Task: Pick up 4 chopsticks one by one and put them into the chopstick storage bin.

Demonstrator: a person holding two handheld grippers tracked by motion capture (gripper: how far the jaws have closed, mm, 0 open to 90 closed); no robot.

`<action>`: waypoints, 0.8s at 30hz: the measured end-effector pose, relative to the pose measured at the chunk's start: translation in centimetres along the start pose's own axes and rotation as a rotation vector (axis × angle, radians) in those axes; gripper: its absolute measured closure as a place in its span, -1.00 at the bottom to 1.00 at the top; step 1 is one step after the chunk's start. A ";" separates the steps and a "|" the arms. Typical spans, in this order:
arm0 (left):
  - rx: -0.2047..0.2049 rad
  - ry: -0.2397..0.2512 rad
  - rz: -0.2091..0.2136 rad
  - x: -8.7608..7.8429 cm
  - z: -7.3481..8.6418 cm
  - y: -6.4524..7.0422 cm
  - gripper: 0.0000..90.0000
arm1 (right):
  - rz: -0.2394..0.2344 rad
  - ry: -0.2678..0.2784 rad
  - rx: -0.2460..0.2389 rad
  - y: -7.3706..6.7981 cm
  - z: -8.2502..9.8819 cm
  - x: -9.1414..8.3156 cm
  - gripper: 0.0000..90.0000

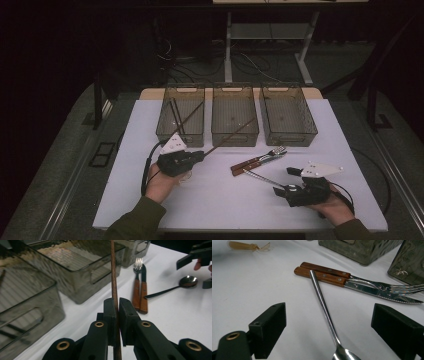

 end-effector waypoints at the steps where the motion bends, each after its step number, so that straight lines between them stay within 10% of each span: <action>1: -0.004 0.004 -0.005 -0.2 0.0 -0.2 0.87 | 0.000 0.000 0.000 0.0 0.0 0.0 -0.72; 24: -0.074 0.078 -0.178 -5.0 0.5 -4.7 0.87 | 0.002 -0.003 0.000 0.0 0.0 0.0 -0.72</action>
Point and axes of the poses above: each handheld gripper's, and its own axes: x roughly forward along the jaws, z roughly out of its underside, y roughly to its right, the point moved 5 cm from there along x, roughly forward along the jaws, and after that the axes turned 15 degrees about z, right-handed, at the moved point
